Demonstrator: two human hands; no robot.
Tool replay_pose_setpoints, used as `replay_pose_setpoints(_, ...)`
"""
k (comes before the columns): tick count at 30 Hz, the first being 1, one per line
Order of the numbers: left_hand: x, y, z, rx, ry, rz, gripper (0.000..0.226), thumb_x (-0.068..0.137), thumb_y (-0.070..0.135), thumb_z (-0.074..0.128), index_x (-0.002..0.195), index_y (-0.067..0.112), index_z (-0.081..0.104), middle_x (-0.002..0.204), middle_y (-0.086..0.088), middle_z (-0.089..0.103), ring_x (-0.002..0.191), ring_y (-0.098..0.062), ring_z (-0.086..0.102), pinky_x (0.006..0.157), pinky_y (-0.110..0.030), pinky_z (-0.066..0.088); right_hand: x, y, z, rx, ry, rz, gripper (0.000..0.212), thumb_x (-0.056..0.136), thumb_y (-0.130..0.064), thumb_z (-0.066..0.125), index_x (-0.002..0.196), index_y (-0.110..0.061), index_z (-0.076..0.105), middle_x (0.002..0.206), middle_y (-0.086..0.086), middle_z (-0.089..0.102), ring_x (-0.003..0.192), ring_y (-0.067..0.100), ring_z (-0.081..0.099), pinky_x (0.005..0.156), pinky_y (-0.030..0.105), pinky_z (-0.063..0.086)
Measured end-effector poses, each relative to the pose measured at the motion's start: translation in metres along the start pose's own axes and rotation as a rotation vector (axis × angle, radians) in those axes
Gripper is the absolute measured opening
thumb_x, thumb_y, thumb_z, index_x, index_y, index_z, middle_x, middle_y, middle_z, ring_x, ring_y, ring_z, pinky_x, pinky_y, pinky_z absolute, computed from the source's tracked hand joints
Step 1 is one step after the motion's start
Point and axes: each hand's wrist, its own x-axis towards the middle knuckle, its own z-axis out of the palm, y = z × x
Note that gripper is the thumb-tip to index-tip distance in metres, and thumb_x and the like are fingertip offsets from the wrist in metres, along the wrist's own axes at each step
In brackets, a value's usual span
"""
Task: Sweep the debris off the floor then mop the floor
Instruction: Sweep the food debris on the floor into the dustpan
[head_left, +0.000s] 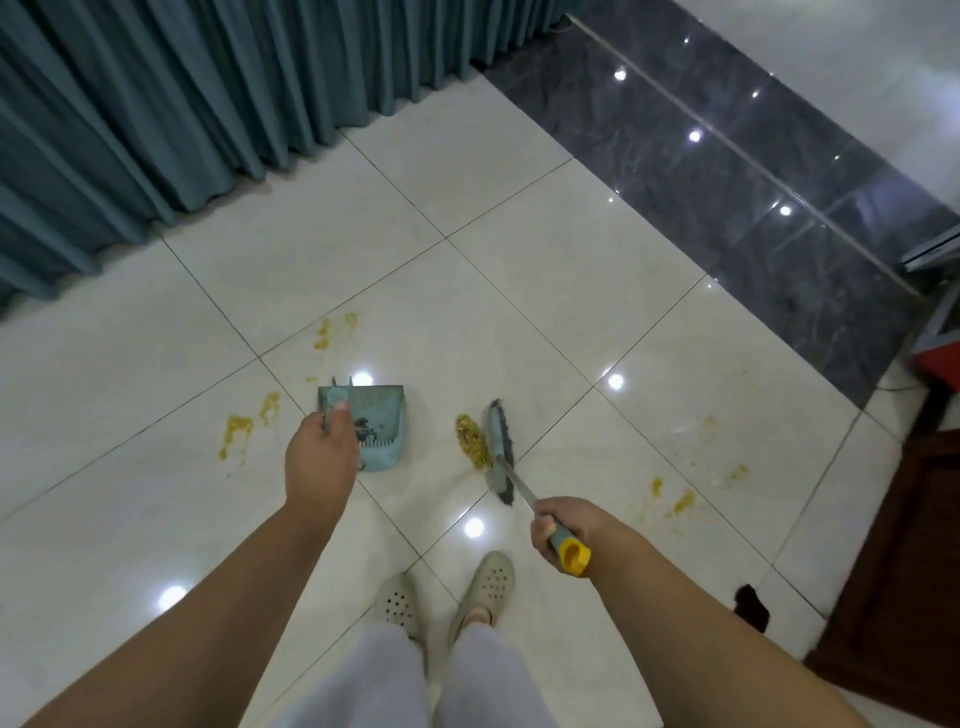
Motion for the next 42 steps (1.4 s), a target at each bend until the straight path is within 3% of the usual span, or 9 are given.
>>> replay_pose_setpoints(5, -0.001, 0.0, 0.001, 0.021, 0.019, -0.035, 0.043, 0.095, 0.044, 0.039, 0.075, 0.009, 0.052, 0.067, -0.006, 0.054, 0.059, -0.021, 0.049, 0.059, -0.033, 0.042, -0.012, -0.001, 0.016, 0.2, -0.102, -0.034, 0.01, 0.096, -0.005, 0.044, 0.087, -0.002, 0.047, 0.062, 0.007, 0.038, 0.025, 0.012, 0.038, 0.028, 0.012, 0.037)
replay_pose_setpoints(11, -0.006, 0.0, 0.007, 0.0, -0.015, -0.055, 0.042, 0.096, 0.044, 0.04, 0.071, 0.011, 0.047, 0.064, -0.004, 0.049, 0.052, -0.016, 0.042, 0.049, -0.026, 0.035, -0.023, -0.008, 0.002, 0.29, -0.142, -0.069, 0.009, 0.097, -0.004, 0.04, 0.09, -0.003, 0.046, 0.048, 0.006, 0.038, 0.025, 0.01, 0.036, 0.027, 0.012, 0.036)
replay_pose_setpoints(18, -0.014, 0.006, 0.013, 0.003, -0.028, -0.039, 0.039, 0.097, 0.041, 0.04, 0.071, 0.013, 0.048, 0.063, -0.002, 0.049, 0.054, -0.016, 0.044, 0.049, -0.025, 0.036, -0.023, -0.001, 0.012, 0.289, -0.105, -0.044, 0.013, 0.1, -0.009, 0.041, 0.089, -0.003, 0.045, 0.062, 0.004, 0.035, 0.021, 0.011, 0.035, 0.027, 0.011, 0.035)
replay_pose_setpoints(23, -0.014, 0.006, 0.014, 0.013, -0.038, -0.025, 0.04, 0.097, 0.04, 0.04, 0.067, 0.014, 0.046, 0.062, -0.002, 0.047, 0.052, -0.015, 0.041, 0.049, -0.026, 0.035, -0.016, 0.001, 0.027, 0.309, -0.158, -0.044, 0.01, 0.098, -0.004, 0.039, 0.089, -0.004, 0.044, 0.04, 0.008, 0.039, 0.022, 0.009, 0.035, 0.026, 0.01, 0.034)
replay_pose_setpoints(28, -0.009, 0.005, 0.012, 0.049, -0.057, -0.028, 0.041, 0.096, 0.042, 0.039, 0.076, 0.01, 0.054, 0.067, -0.006, 0.05, 0.056, -0.017, 0.043, 0.053, -0.028, 0.036, -0.019, 0.004, 0.024, 0.299, -0.15, -0.08, 0.01, 0.099, -0.007, 0.04, 0.091, -0.003, 0.045, 0.059, 0.005, 0.035, 0.023, 0.009, 0.035, 0.026, 0.01, 0.034)
replay_pose_setpoints(31, -0.009, 0.009, 0.011, 0.067, -0.068, -0.027, 0.044, 0.097, 0.043, 0.038, 0.084, 0.005, 0.057, 0.07, -0.008, 0.052, 0.06, -0.019, 0.046, 0.058, -0.032, 0.04, -0.029, -0.002, 0.014, 0.261, -0.127, -0.099, 0.012, 0.099, -0.007, 0.041, 0.089, -0.004, 0.046, 0.06, 0.005, 0.034, 0.023, 0.01, 0.036, 0.028, 0.011, 0.036)
replay_pose_setpoints(35, -0.006, 0.011, 0.01, 0.068, -0.077, -0.032, 0.05, 0.097, 0.044, 0.038, 0.092, -0.001, 0.058, 0.069, -0.008, 0.052, 0.059, -0.019, 0.047, 0.059, -0.033, 0.04, -0.032, -0.02, 0.003, 0.125, -0.037, -0.126, 0.014, 0.099, -0.009, 0.044, 0.085, -0.003, 0.046, 0.039, 0.009, 0.042, 0.023, 0.01, 0.037, 0.028, 0.011, 0.037)
replay_pose_setpoints(42, 0.003, 0.013, 0.008, 0.067, -0.11, -0.022, 0.051, 0.097, 0.045, 0.039, 0.094, -0.002, 0.058, 0.069, -0.01, 0.05, 0.06, -0.02, 0.044, 0.059, -0.035, 0.038, -0.003, -0.046, 0.009, -0.309, 0.117, -0.151, 0.012, 0.098, -0.011, 0.047, 0.105, -0.001, 0.046, 0.074, 0.013, 0.046, 0.022, 0.009, 0.04, 0.032, 0.012, 0.041)
